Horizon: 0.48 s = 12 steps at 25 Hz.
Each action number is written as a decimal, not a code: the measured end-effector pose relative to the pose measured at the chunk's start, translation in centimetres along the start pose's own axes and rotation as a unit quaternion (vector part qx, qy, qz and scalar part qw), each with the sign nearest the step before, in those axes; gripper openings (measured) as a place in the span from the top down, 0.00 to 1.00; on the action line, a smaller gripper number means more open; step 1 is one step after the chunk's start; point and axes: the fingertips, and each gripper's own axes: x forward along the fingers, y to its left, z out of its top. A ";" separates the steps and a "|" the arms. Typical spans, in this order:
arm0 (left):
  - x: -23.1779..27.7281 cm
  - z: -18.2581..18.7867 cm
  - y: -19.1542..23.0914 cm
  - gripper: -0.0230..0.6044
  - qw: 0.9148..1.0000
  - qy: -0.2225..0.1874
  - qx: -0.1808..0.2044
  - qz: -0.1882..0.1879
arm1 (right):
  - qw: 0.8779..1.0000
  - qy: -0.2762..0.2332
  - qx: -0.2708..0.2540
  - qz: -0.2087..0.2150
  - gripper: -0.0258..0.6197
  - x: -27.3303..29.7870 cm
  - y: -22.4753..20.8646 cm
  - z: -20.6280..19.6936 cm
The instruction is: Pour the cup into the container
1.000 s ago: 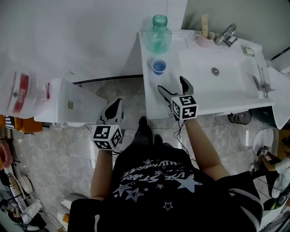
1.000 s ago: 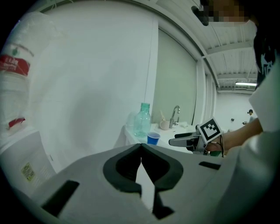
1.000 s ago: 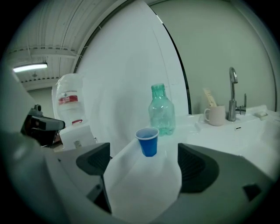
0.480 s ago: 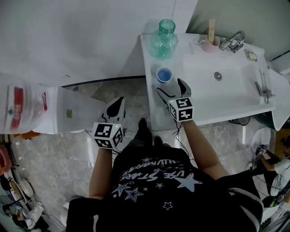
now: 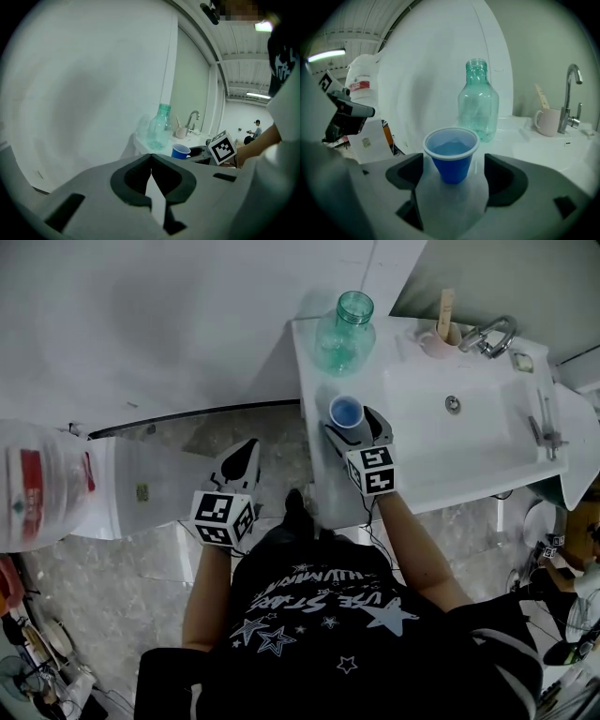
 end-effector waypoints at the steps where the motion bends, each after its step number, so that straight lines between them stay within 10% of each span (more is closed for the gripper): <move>1: 0.3 0.0 0.1 0.94 1.000 0.001 0.000 -0.002 | 1.000 0.000 -0.002 -0.001 0.33 0.2 -0.1 0.0; 12: 2.7 0.5 1.2 0.94 1.000 0.012 0.001 -0.019 | 0.999 0.000 -0.040 0.020 0.45 1.9 0.1 0.5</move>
